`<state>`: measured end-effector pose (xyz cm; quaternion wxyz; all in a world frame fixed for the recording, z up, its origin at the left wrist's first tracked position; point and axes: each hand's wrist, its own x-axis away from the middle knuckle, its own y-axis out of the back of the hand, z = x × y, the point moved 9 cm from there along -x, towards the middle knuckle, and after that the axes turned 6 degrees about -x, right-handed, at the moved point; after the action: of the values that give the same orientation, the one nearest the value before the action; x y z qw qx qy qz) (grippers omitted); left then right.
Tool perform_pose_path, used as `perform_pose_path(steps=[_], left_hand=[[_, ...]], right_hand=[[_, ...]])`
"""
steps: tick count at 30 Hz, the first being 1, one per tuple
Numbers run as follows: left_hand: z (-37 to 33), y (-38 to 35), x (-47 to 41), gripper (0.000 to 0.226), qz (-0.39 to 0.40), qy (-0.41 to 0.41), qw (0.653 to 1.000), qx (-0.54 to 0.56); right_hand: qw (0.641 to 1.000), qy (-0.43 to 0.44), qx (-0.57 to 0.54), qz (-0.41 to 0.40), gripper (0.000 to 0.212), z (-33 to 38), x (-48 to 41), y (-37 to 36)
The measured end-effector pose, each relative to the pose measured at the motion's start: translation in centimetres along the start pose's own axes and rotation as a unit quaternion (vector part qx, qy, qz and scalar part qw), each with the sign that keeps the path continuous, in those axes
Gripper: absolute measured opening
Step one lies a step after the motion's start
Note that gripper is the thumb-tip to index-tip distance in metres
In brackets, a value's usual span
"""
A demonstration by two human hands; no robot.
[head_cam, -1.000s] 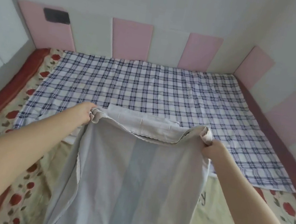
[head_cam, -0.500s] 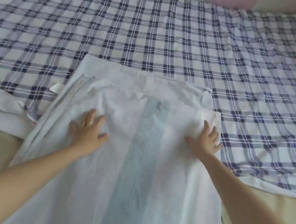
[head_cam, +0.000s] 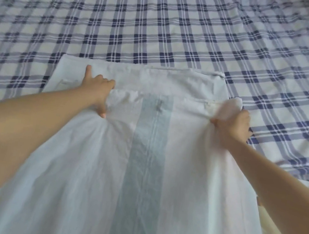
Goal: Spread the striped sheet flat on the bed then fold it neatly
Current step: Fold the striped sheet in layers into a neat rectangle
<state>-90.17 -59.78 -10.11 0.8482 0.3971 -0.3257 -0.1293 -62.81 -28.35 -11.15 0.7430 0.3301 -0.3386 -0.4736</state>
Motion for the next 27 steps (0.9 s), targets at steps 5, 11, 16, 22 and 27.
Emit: perform_pose_path(steps=[5,11,16,22,27], left_hand=[[0.3,0.8,1.5,0.043,-0.066,0.004,0.997,0.026],[4.0,0.1,6.8,0.009,-0.162,0.025,0.966,0.201],[9.9,5.9,10.5,0.008,-0.305,0.070,0.912,0.267],[15.3,12.3,8.7,0.016,-0.276,0.120,0.918,0.259],[11.2,5.9,4.9,0.059,-0.203,0.226,0.929,0.213]], right_hand=[[0.989,0.096,-0.106,0.022,0.026,0.5,1.1,1.1],[0.970,0.108,-0.214,-0.033,0.020,0.8,3.6,5.8],[0.966,0.100,-0.228,-0.070,0.018,5.6,5.2,10.6],[0.974,0.091,-0.206,-0.019,0.018,12.4,1.4,12.7],[0.978,0.049,-0.129,0.156,0.035,11.2,-3.0,4.1]])
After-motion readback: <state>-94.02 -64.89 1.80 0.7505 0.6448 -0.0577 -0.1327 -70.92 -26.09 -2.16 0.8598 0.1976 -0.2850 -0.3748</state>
